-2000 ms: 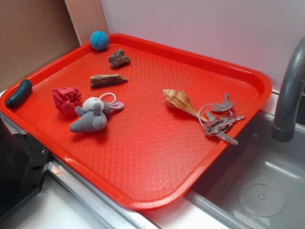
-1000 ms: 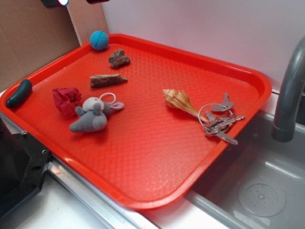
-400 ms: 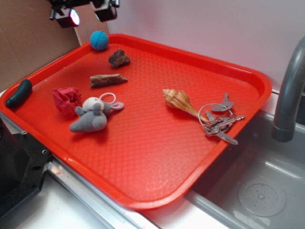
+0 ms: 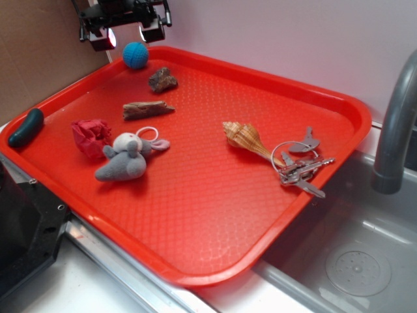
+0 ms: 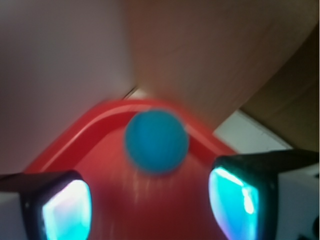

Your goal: Grab the blue ball.

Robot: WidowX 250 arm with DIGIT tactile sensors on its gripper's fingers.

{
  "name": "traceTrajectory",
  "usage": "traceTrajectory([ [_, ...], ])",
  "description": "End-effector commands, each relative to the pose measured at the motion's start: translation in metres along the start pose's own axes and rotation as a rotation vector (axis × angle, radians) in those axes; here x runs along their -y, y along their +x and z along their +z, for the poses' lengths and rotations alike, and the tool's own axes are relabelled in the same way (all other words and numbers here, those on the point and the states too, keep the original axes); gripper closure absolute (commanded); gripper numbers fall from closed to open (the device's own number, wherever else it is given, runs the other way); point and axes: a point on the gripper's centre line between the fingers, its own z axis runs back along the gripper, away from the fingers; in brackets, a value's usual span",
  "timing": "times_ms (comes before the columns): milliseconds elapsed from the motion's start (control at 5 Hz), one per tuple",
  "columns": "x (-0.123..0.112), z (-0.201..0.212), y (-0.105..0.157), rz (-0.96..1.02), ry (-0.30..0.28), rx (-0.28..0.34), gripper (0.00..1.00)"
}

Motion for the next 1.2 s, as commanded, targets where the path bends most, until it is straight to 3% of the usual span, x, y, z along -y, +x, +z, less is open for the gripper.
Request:
traceTrajectory([
  [0, -0.009, -0.004, 0.025, 0.030, -0.007, 0.014, 0.00],
  [600, -0.023, -0.025, 0.032, 0.002, 0.062, -0.011, 0.00],
  [800, -0.025, -0.023, 0.031, -0.011, 0.070, -0.014, 1.00],
  [1000, -0.030, -0.010, 0.027, -0.033, 0.036, -0.007, 1.00],
])
